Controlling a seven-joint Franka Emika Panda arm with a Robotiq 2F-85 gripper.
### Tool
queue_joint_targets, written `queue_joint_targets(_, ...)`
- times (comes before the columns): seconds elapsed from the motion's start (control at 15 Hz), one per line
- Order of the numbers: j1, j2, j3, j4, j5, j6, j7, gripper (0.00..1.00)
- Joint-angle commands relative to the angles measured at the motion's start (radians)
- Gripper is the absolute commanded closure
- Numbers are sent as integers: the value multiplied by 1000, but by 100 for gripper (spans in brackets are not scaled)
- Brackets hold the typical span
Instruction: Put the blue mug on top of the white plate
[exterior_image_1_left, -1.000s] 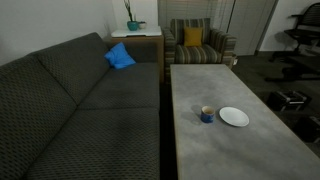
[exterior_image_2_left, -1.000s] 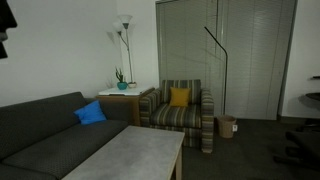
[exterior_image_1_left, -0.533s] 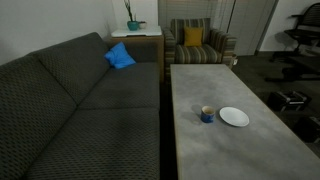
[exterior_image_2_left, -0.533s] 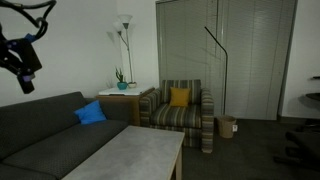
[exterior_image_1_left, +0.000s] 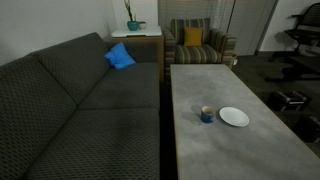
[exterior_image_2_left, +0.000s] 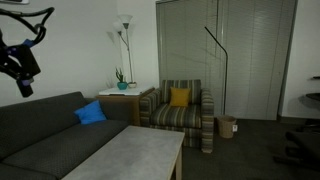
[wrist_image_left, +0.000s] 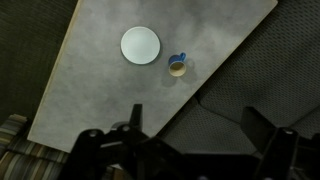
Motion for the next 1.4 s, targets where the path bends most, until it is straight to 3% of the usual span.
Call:
queue_joint_targets(0.0,-31,154,53,94,69,37,-73,0)
queue_joint_targets(0.4,-128,432,225,310,140,149,-98,0)
queue_joint_targets(0.6,-158,567,283,426,55,149,-51,0)
queue_joint_targets(0.8,-128,675,269,541,-65,29,43,0)
queue_joint_targets(1.07,-57,822,211,737,-226,-224,209,0)
queue_joint_targets(1.13,-102,749,255,623,-199,-121,172,0)
queue_joint_targets(1.33,-95,778,255,653,-208,-133,186,0)
